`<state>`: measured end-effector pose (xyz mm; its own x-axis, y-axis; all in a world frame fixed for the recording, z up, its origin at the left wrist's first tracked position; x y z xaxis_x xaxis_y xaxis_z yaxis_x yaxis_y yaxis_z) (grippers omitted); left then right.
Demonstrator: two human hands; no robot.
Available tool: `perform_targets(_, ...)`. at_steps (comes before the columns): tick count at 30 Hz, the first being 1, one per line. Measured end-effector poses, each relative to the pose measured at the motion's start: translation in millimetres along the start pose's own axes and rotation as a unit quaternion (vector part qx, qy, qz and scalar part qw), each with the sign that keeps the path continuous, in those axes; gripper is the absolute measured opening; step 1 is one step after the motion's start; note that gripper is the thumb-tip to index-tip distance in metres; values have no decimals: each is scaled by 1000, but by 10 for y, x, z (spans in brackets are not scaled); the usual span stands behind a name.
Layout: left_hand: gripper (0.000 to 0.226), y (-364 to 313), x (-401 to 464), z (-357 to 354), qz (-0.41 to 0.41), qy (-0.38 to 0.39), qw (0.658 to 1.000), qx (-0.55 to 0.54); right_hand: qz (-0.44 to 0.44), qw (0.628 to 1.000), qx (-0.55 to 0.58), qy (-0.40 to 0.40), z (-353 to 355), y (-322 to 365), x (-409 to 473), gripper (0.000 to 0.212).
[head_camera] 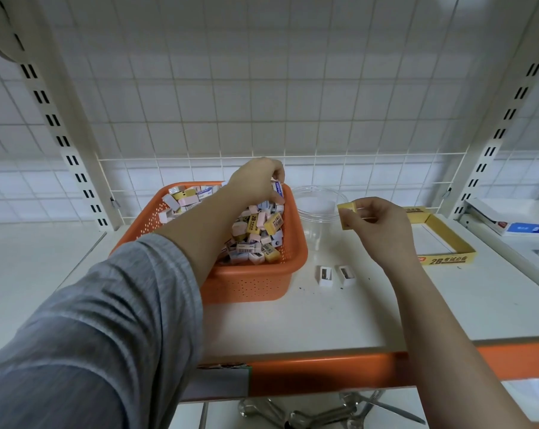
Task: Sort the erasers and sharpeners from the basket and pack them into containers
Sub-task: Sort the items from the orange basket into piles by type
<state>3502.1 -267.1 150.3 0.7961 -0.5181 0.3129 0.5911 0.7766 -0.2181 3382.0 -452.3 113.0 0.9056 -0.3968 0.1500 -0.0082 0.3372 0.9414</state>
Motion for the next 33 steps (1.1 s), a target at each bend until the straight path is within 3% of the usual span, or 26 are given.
perform_targets(12, 22, -189, -241, 375, 5, -93, 990, -107, -11, 998, 36, -44, 247, -116, -12, 5)
perform_targets(15, 20, -402, -335, 385, 0, -114, 983, -143, -25, 998, 23, -62, 421, -233, -8, 19)
perform_targets(19, 10, -745, -467, 349, 2, -146, 968, -202, -22, 997, -34, -63, 719, -351, 16, 22)
perform_targets(23, 4, -1071, -616, 163, 34, -164, 954, -248, -65, 988, -139, 17, 1063, -632, 152, 26)
perform_targets(27, 10, -1447, -739, -207, 77, -167, 940, -289, -58, 952, -264, 145, 1191, -940, 213, 7)
perform_targets(33, 11, -2027, -877, -580, 152, -201, 918, -306, 11, 930, -286, 232, 1205, -1166, 180, 15)
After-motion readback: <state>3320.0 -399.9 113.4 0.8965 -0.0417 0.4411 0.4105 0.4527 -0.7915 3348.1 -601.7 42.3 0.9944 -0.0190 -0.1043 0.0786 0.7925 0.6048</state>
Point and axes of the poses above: each hand's wrist, its own x-axis towards the middle knuckle, its own z-axis out of the back of the hand, y = z × x, the point moved 10 cm from there along x, towards the middle knuckle, and after that the axes turned 10 degrees about -z, right-handed, at the moved point
